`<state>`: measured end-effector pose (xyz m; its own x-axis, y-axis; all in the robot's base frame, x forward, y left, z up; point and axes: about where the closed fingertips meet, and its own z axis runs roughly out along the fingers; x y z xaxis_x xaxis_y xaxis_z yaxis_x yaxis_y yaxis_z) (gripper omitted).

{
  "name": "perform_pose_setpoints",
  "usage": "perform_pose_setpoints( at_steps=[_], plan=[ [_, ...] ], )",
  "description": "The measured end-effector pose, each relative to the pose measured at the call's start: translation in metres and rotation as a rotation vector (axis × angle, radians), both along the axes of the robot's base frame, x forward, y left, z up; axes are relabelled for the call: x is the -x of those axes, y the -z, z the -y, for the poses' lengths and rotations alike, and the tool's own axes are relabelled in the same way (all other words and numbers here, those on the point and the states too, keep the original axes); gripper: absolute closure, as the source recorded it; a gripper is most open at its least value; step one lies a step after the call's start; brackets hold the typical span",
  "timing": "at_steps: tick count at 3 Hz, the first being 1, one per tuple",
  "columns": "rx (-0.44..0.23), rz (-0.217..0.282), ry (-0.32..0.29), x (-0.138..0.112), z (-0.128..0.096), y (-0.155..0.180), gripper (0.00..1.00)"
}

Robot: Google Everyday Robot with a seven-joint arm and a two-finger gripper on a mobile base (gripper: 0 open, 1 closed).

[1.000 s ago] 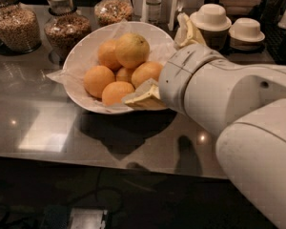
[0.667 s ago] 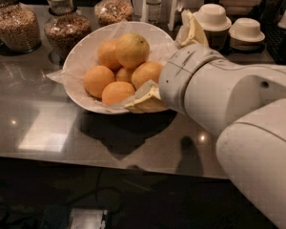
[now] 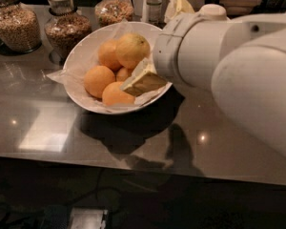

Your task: Pick orange from white bowl

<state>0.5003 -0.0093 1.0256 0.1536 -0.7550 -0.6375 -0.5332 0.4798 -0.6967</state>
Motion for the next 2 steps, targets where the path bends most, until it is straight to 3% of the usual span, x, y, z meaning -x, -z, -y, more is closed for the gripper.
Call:
perform_pose_setpoints(
  at_steps=[2],
  plan=[
    [0.149,-0.173,-0.098,-0.074,-0.023,0.01,0.0]
  ],
)
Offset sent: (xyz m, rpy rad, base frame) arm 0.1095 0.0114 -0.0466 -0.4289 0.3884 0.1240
